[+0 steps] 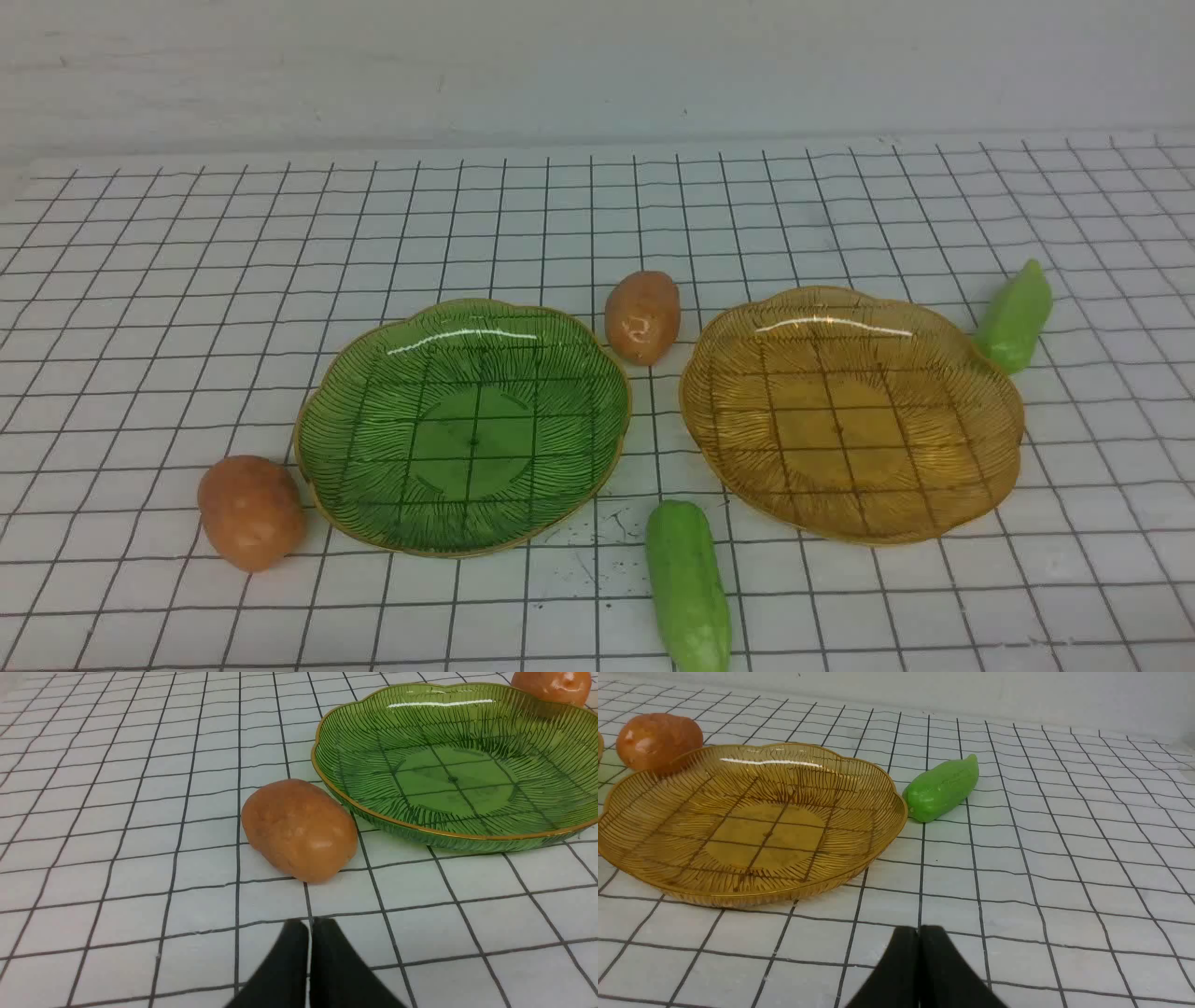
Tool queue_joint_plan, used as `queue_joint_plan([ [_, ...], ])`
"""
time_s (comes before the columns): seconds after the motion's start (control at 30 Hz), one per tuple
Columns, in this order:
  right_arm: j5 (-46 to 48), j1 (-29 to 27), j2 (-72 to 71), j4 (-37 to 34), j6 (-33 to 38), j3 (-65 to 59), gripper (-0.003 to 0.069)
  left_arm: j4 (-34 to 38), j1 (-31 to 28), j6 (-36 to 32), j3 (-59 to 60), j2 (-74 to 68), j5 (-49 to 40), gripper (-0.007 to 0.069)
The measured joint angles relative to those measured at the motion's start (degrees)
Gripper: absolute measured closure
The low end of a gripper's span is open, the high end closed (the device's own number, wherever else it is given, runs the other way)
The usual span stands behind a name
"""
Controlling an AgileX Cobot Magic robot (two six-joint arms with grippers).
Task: Put different types of vegetables on the plate.
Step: 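Pick up the potato beside the plates and place it on a plate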
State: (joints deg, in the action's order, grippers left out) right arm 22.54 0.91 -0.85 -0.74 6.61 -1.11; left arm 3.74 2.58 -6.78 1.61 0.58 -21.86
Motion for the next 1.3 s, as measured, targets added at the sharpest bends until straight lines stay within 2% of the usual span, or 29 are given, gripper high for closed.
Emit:
queue_joint_plan([
  [0.83, 0.00, 0.00, 0.00, 0.00, 0.00, 0.00, 0.0673, 0.82, 0.00, 0.16, 0.00, 0.00, 0.51, 0.0632],
  [0.87, 0.00, 0.00, 0.00, 0.00, 0.00, 0.00, 0.0673, 1.91, 0.00, 0.76, 0.00, 0.00, 1.31, 0.0632],
  [1.1, 0.00, 0.00, 0.00, 0.00, 0.00, 0.00, 0.0673, 21.49, 0.00, 6.78, 0.01, 0.00, 13.40, 0.0632],
  [1.13, 0.00, 0.00, 0.00, 0.00, 0.00, 0.00, 0.0673, 22.05, 0.00, 6.78, 0.01, 0.00, 13.75, 0.0632],
  [1.17, 0.00, 0.00, 0.00, 0.00, 0.00, 0.00, 0.0673, 28.51, 0.00, 7.32, 0.01, 0.00, 17.56, 0.0632],
  [1.3, 0.00, 0.00, 0.00, 0.05, 0.00, 0.00, 0.0673, 40.63, 0.00, 7.61, 0.01, 0.00, 27.99, 0.0632],
])
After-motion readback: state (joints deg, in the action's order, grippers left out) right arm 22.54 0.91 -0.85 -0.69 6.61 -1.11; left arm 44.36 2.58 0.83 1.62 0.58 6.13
